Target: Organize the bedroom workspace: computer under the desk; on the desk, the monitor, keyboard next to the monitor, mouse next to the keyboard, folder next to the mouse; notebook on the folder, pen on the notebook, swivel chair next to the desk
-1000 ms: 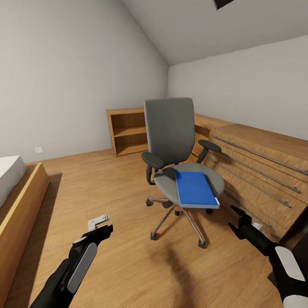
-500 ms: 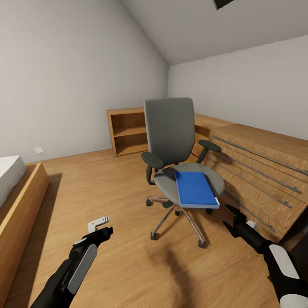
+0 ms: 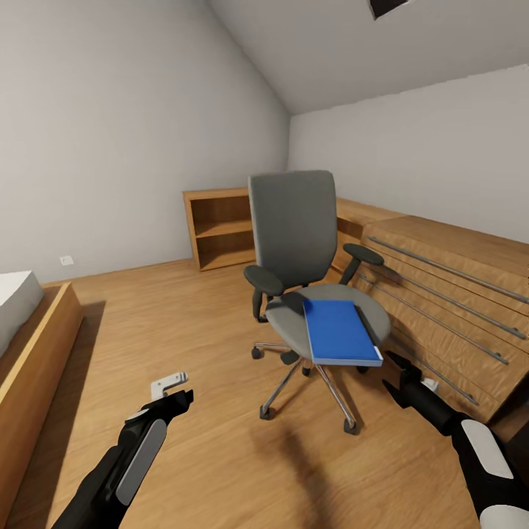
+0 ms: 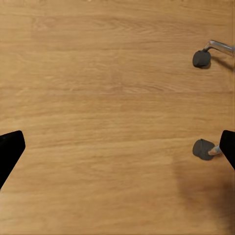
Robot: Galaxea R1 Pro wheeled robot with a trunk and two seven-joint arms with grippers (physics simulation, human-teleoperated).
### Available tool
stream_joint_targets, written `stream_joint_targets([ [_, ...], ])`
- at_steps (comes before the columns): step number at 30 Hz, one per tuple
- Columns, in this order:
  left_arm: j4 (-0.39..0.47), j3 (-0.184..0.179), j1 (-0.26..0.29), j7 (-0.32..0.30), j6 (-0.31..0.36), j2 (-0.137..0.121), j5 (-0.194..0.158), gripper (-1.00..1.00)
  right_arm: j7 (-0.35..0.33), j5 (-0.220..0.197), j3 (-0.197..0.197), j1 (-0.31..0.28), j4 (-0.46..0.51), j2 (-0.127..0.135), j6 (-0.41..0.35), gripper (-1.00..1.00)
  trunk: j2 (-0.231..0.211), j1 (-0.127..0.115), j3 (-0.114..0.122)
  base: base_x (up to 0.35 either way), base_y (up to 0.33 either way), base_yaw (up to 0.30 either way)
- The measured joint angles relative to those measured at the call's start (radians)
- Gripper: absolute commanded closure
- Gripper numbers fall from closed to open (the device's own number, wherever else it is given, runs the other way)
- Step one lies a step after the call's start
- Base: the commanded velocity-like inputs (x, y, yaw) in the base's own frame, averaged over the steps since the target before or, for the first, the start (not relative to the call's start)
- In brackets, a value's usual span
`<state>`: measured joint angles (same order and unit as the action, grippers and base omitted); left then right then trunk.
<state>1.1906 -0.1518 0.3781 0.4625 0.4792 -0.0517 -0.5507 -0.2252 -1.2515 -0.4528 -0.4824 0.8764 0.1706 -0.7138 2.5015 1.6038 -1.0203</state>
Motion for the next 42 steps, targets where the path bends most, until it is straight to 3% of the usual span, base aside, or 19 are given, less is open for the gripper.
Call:
stream_joint_targets([
  [2, 0.0, 0.0, 0.0, 0.001, 0.0, 0.0, 0.0, -1.0, 0.0, 0.0, 0.0, 0.0, 0.0, 0.0, 0.0, -1.0, 0.0, -0.001, 0.008, 0.003, 0.001, 0.0],
  [27, -0.001, 0.0, 0.0, 0.001, 0.0, -0.001, -0.002, -1.0, 0.002, 0.0, 0.0, 0.0, 0.0, 0.0, 0.0, -1.0, -0.001, -0.001, 0.008, 0.041, 0.025, 0.0],
  [42, -0.001, 0.0, 0.0, 0.003, 0.0, -0.001, -0.002, -1.0, 0.001, 0.001, 0.0, 0.0, 0.0, 0.0, 0.0, -1.0, -0.001, -0.001, 0.008, -0.067, 0.081, 0.0],
])
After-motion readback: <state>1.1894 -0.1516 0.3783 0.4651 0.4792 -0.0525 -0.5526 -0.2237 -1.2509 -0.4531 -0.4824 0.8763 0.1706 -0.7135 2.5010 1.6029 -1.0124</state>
